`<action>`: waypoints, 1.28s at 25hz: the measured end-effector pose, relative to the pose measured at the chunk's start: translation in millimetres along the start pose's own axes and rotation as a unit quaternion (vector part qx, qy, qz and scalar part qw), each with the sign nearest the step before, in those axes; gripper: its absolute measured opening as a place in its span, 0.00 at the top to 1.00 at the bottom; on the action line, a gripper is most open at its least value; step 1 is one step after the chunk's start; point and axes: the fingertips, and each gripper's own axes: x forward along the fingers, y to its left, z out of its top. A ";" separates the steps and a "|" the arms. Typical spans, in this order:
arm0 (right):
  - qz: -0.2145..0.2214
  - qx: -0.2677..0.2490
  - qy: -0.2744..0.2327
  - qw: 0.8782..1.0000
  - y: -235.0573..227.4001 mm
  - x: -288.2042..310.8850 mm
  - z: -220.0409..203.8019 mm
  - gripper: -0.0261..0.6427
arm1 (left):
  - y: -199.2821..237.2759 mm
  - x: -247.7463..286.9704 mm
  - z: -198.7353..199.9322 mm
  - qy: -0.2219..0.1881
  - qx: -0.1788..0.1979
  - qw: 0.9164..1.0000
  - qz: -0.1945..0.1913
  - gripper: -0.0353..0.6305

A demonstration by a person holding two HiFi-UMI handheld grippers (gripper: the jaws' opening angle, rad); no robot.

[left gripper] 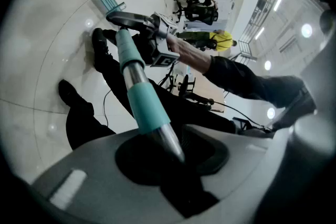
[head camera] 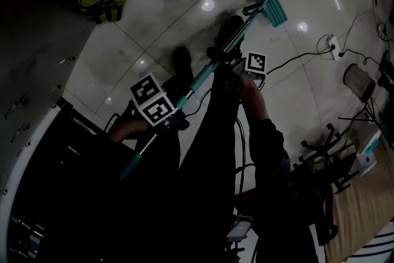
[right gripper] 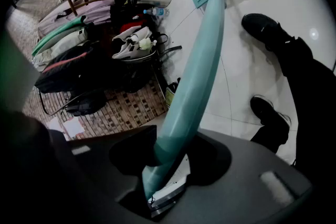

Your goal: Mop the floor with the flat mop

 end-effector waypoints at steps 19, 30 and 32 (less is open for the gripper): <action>0.020 -0.008 -0.057 0.998 48.4 -136.4 279.6 0.71 | -22.0 18.0 304.3 -0.015 0.016 1.000 0.002 0.76; 0.012 -0.039 -0.120 0.992 58.4 -204.3 437.1 0.71 | -13.0 34.0 463.6 -0.024 0.030 0.999 -0.001 0.77; 0.005 -0.044 -0.117 0.992 55.4 -207.0 445.6 0.70 | -11.3 36.5 472.2 -0.022 0.027 0.999 -0.001 0.77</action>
